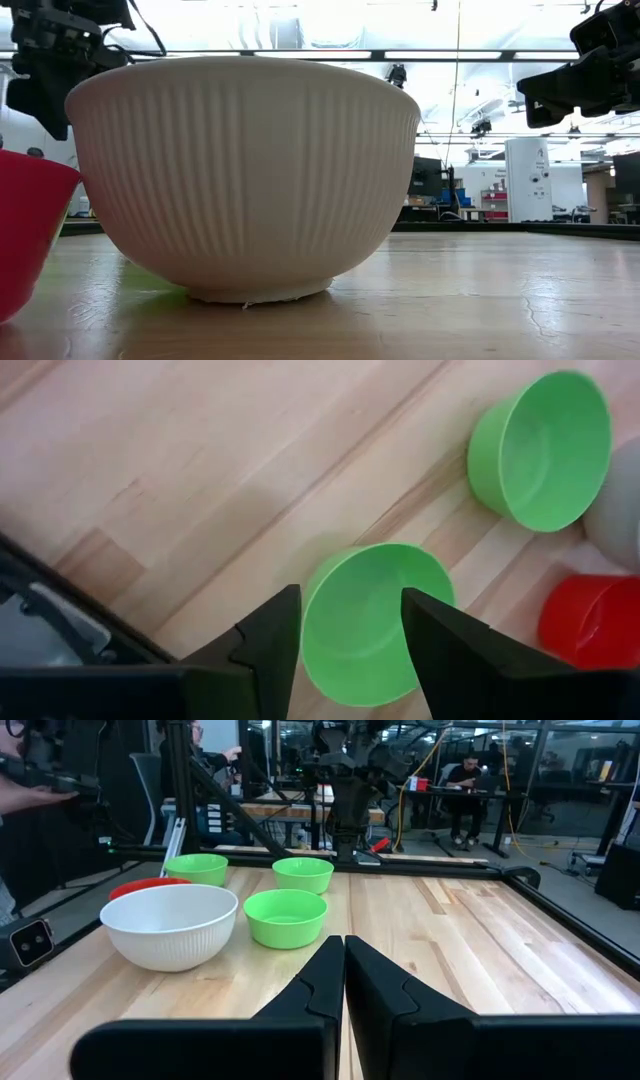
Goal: Nest bowls inside each other
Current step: Stack the top left green bowl on top of the white bowl
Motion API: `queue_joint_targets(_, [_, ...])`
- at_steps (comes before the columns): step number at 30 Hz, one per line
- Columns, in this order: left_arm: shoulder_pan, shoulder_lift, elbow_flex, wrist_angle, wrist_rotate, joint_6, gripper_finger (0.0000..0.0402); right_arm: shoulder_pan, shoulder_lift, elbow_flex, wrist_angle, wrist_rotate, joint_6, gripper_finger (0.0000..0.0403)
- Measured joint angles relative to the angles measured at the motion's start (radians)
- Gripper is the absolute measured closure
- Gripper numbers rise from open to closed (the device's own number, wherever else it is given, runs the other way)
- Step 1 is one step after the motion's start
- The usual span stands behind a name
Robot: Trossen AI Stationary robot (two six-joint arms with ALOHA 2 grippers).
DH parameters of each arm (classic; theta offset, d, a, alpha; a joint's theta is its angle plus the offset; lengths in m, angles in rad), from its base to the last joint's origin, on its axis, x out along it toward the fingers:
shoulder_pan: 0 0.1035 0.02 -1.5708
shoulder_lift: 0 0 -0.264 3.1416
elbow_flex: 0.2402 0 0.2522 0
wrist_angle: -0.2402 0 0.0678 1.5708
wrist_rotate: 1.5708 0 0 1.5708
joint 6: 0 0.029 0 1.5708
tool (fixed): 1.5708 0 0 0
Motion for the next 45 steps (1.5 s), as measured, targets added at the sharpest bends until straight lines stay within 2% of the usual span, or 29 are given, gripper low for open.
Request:
queue_joint_targets(4, [0.000, 0.006, -0.042, 0.063, 0.015, 0.047, 0.0223, 0.000, 0.000, 0.000, 0.000, 0.000, 0.000, 0.0394])
queue_joint_targets(13, [-0.001, 0.007, -0.138, 0.134, 0.074, 0.038, 0.0223, 0.000, 0.000, 0.000, 0.000, 0.000, 0.000, 0.0394])
queue_joint_targets(29, [0.000, 0.007, -0.177, 0.245, 0.089, 0.069, 0.0223, 0.000, 0.000, 0.000, 0.000, 0.000, 0.000, 0.0394])
queue_joint_targets(45, [0.000, 0.006, -0.305, 0.339, 0.120, 0.023, 0.0223, 0.000, 0.000, 0.000, 0.000, 0.000, 0.000, 0.0394])
